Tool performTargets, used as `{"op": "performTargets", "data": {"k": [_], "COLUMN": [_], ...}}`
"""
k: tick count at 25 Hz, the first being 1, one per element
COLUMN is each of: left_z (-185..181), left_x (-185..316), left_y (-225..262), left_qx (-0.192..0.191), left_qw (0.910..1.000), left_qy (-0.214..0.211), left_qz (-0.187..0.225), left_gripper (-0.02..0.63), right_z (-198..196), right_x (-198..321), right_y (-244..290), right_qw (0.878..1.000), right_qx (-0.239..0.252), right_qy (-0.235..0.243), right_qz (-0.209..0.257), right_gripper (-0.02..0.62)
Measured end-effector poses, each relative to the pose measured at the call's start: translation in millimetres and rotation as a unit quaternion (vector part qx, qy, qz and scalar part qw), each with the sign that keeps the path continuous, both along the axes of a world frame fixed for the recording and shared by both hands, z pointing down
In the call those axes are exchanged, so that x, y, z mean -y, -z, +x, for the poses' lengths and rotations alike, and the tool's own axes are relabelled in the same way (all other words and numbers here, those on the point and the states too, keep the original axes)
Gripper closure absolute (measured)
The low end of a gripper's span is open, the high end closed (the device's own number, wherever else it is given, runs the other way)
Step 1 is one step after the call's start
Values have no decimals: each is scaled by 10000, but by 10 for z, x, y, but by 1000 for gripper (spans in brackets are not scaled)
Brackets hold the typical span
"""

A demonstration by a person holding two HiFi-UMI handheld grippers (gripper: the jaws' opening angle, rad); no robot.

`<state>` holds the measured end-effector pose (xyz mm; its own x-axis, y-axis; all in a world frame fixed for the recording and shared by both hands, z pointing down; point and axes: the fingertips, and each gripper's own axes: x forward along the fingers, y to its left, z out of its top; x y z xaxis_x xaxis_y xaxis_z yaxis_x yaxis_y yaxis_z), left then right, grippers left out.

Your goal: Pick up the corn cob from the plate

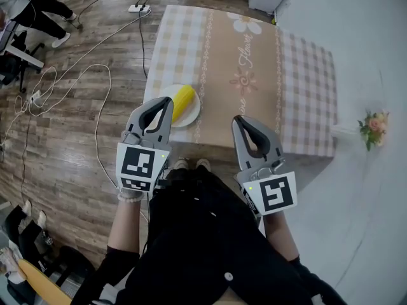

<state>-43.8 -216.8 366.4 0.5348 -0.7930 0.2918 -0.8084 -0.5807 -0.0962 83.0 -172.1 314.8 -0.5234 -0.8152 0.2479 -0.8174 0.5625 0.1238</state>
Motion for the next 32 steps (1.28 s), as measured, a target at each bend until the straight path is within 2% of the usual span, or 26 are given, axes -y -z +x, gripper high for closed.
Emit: {"op": "performTargets", "data": {"k": [10,11,13,14,16,25,32], "left_z": [84,97,129,143,162,270,257], "left_x": [236,255,276,279,280,288,349], "left_y": [-614,-686,-836,-910,-1053,-1587,-1907], "left_qx": [189,211,264,300,390,736,600], "left_qw": [9969,9959,9933,9918,9890,9754,9690], "left_qy": [-167,-189,-254,-287,-324,-532,-358], "left_qz": [-750,-857,-1096,-1207,-1392,-2010,-2368], "left_gripper": [589,580,482,452,417,345,339], "right_z": [166,178,184,185,194,255,344], "right_x": [-14,-17,-30,-38,-52,-107,-167], "right_y": [-72,-83,-106,-114,-123,-185,-198], "right_qw": [9994,9993,9990,9988,9986,9977,9969], "right_qx": [-86,-102,-158,-182,-193,-177,-217], "right_qy": [-298,-319,-333,-340,-373,-502,-637], "right_qz": [-132,-160,-249,-289,-334,-423,-415], "right_gripper": [554,554,554,554,554,554,554]}}
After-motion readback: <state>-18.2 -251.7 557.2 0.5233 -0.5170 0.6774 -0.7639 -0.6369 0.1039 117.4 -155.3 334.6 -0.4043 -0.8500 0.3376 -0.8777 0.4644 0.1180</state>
